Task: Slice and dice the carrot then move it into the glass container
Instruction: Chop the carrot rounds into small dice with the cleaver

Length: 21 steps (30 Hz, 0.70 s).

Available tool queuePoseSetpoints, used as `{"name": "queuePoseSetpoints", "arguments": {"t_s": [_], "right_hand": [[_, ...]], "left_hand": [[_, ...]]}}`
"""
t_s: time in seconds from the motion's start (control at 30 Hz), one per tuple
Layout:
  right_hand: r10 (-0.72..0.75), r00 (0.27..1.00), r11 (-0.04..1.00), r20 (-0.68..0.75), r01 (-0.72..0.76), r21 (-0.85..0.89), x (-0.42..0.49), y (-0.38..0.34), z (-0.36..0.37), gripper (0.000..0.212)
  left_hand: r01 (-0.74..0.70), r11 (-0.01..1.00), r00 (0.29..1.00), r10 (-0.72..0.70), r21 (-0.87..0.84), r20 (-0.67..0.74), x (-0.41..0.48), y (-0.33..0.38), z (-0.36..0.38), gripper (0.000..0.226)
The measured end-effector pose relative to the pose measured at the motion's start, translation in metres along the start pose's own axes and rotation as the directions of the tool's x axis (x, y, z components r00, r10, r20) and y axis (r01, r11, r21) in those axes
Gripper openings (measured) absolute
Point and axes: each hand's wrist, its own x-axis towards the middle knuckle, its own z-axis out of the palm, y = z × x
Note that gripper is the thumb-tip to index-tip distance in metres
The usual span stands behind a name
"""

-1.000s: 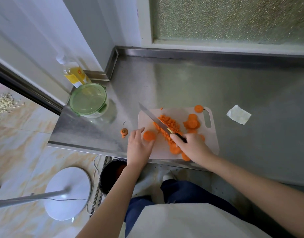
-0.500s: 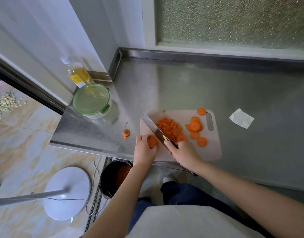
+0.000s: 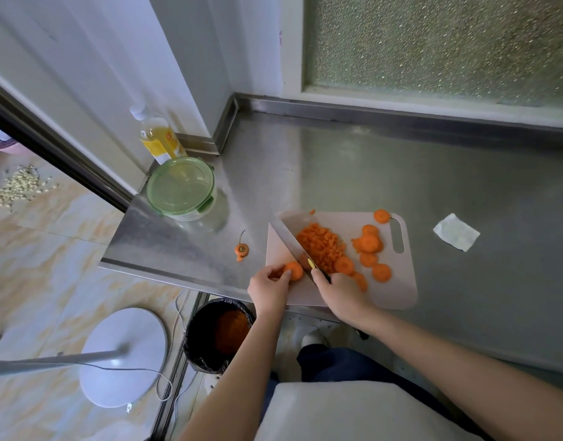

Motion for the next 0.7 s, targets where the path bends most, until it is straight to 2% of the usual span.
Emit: {"name": "queuePoseSetpoints", "arguments": {"t_s": [0.17, 0.57, 0.7], "right_hand": [[-0.046, 0.995, 0.998, -0.088, 0.05, 0.045, 0.001, -0.004, -0.003, 0.066], [-0.032, 0.997, 0.983, -0.064, 0.02, -0.18, -0.004, -0.015, -0.011, 0.068], [0.017, 1.0, 0.996, 0.004, -0.017, -0.092, -0.011, -0.018, -0.018, 0.066]], "left_hand": [[0.05, 0.999, 0.999, -0.05, 0.016, -0.003, 0.001, 0.005, 0.0, 0.021], [0.059, 0.998, 0.998, -0.059, 0.001, 0.017, 0.001, 0.007, -0.002, 0.023], [0.068, 0.998, 0.997, -0.068, -0.013, 0.03, 0.002, 0.008, -0.004, 0.022]]}}
